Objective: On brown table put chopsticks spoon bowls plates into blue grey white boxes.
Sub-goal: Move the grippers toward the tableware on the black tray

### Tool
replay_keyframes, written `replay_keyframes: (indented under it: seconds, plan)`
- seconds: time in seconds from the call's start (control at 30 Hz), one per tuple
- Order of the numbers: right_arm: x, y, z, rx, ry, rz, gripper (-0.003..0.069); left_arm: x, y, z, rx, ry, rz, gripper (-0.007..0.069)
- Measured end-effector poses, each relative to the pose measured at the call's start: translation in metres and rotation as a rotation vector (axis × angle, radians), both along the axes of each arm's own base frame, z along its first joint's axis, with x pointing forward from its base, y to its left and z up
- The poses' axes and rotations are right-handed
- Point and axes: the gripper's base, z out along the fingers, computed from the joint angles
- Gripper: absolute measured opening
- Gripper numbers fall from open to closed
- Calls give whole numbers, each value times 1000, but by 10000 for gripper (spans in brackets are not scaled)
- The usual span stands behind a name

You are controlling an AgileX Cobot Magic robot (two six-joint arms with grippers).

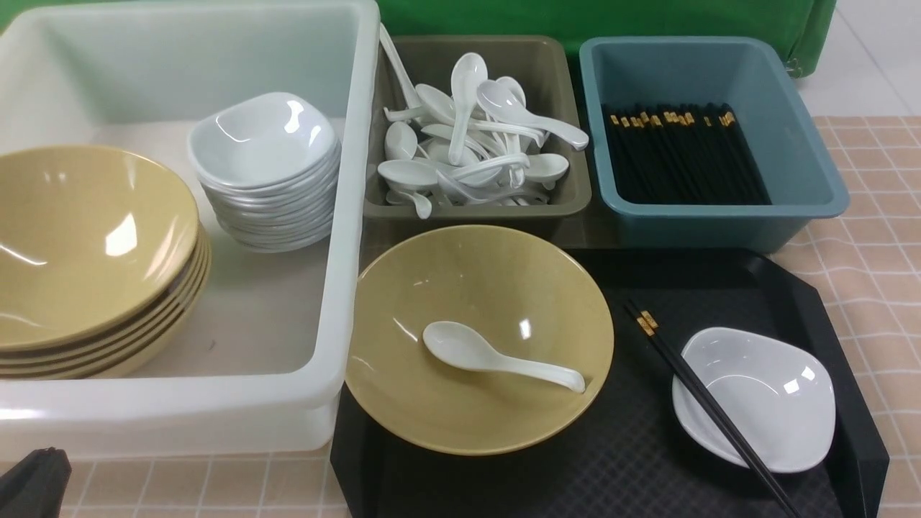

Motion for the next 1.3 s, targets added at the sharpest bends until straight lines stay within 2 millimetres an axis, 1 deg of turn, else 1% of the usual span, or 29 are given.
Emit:
replay_keyframes:
  seconds: [0.1, 0.17, 0.2, 0.23, 0.27, 0.3, 0.33, 0.37, 0.4, 0.43, 0.47, 0.5, 0.53, 0.67, 0.87, 0.93, 1.03, 1.13, 1.17, 1.2, 1.23, 1.27, 1.3]
  plan:
    - [0, 0, 0, 26, -1, -6, 237, 0, 0, 1, 12, -9, 2, 2]
    - [0, 0, 0, 57, -6, -13, 237, 1, 0, 2, -24, -28, 7, 2]
    - [0, 0, 0, 84, -9, -19, 237, 1, -1, 4, -84, -48, 12, 2]
    - [0, 0, 1, 171, -18, -36, 237, 2, -2, 8, -272, -97, 26, 2]
    - [0, 1, 1, 207, -21, -43, 237, 2, -3, 10, -343, -113, 32, 2]
    - [0, 1, 2, 295, -29, -57, 237, 2, -4, 13, -545, -144, 48, 2]
    - [1, 2, 3, 507, -51, -91, 237, 3, -4, 19, -848, -202, 73, 2]
    - [1, 3, 4, 649, -64, -113, 237, 3, -3, 23, -1091, -237, 96, 2]
    - [1, 3, 5, 775, -78, -132, 237, 3, -1, 25, -1264, -263, 113, 2]
    - [1, 3, 6, 819, -82, -139, 237, 3, -1, 26, -1294, -268, 116, 2]
    - [1, 3, 6, 899, -91, -149, 237, 2, 1, 27, -1396, -288, 128, 2]
    - [2, 4, 8, 1021, -102, -165, 237, 2, 4, 30, -1530, -334, 151, 2]
    - [2, 4, 8, 1055, -103, -172, 237, 2, 6, 31, -1562, -356, 161, 2]
    - [2, 4, 7, 1081, -99, -180, 237, 1, 9, 32, -1545, -392, 174, 2]
    - [2, 4, 9, 1019, -114, -151, 237, 2, 6, 31, -1498, -361, 161, 2]
    - [3, 6, 16, 913, -177, -69, 237, 1, 2, 39, -1368, -341, 113, 2]
    - [0, 7, 33, 771, -199, -1, 218, -5, -2, 64, -1098, -374, 29, 2]
    - [1, 9, 61, 540, -119, 42, 148, -14, -6, 99, -736, -416, -45, 2]
    - [3, 10, 71, 438, -73, 62, 119, -13, -8, 109, -627, -398, -58, 2]
    - [6, 11, 82, 333, -23, 86, 90, -11, -9, 119, -522, -362, -68, 2]
    - [6, 11, 87, 293, -14, 97, 83, -10, -10, 120, -502, -342, -74, 2]
    - [13, 13, 102, 156, 63, 134, 50, -1, -12, 134, -354, -238, -89, 2]
    - [22, 15, 111, 66, 135, 160, 40, 5, -12, 140, -288, -172, -97, 2]
